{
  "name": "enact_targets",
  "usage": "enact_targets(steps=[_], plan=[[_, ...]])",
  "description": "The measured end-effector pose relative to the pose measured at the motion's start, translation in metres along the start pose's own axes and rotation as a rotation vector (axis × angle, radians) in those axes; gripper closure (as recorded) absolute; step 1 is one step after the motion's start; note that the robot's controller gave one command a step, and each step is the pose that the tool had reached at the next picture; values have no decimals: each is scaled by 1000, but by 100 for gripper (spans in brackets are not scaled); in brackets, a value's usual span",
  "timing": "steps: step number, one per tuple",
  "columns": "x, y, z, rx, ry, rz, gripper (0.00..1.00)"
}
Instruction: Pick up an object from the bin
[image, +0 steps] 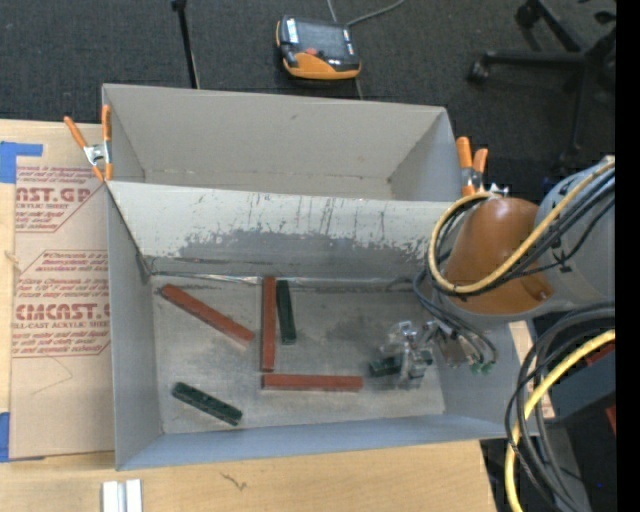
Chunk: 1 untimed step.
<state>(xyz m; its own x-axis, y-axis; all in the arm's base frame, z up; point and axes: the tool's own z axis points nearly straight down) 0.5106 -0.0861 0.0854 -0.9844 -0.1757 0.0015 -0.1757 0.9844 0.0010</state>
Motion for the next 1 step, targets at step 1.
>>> enact_targets(steps=[1], plan=[[0, 0, -10, 0, -1, 0, 100]])
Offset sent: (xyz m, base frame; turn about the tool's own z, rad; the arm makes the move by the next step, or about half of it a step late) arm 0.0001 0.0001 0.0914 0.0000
